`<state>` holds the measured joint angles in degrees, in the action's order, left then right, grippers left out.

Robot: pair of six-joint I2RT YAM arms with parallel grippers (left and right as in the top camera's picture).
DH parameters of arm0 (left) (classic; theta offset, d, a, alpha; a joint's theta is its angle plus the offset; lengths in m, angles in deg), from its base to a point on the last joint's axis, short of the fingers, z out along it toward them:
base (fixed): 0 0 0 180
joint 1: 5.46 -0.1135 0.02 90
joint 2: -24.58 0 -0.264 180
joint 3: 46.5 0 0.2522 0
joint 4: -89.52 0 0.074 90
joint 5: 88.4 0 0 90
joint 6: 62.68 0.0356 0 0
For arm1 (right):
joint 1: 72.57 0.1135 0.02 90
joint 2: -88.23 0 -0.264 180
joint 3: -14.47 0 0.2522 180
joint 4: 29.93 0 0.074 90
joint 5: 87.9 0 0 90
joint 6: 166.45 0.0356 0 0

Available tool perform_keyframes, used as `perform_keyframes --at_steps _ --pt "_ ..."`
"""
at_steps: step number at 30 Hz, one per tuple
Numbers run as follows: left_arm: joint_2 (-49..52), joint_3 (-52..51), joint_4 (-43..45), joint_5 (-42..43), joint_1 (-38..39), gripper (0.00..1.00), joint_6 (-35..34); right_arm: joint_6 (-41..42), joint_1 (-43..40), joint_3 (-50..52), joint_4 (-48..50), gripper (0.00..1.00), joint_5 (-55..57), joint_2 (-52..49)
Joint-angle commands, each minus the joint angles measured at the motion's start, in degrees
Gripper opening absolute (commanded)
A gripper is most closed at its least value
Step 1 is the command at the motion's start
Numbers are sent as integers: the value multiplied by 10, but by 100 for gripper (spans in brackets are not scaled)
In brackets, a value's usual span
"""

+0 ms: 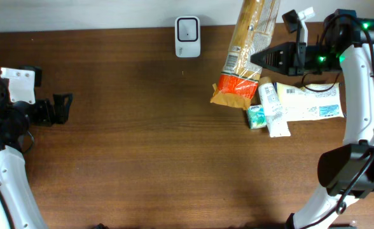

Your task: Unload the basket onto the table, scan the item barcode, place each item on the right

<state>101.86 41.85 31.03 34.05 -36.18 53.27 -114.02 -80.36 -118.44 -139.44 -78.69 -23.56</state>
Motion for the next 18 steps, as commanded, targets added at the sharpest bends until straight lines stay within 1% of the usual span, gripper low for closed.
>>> perform_keyframes --at_steps 1,2,3,5,6,7,9,10,11,12,15,16,18 --pt "-1 5 1 8 -2 99 9 17 42 -21 43 4 86 27" --pt "-1 5 1 8 -2 99 9 62 58 -21 71 4 148 27" --pt "-1 5 1 8 -2 99 9 123 82 -21 113 4 252 27" --pt "-1 5 1 8 -2 99 9 193 130 -21 166 4 442 27" --pt "-1 5 1 8 -2 99 9 209 149 -21 184 4 508 27" --pt "-1 5 1 8 -2 99 9 221 183 -20 215 4 605 27" --pt "-1 5 1 8 -2 99 9 220 227 -20 263 4 723 27" --pt "-1 5 1 8 -2 99 9 217 253 -20 297 4 791 26" --pt "-1 5 1 8 -2 99 9 182 273 -20 327 4 838 23" --pt "-1 5 1 8 -2 99 9 144 288 -19 359 4 873 18" --pt "-1 5 1 8 -2 99 9 78 305 -19 422 4 886 5" --pt "-1 5 1 8 -2 99 9 75 307 -19 432 4 886 0" --pt "-1 5 1 8 -2 99 9 75 306 -19 414 4 848 -11"
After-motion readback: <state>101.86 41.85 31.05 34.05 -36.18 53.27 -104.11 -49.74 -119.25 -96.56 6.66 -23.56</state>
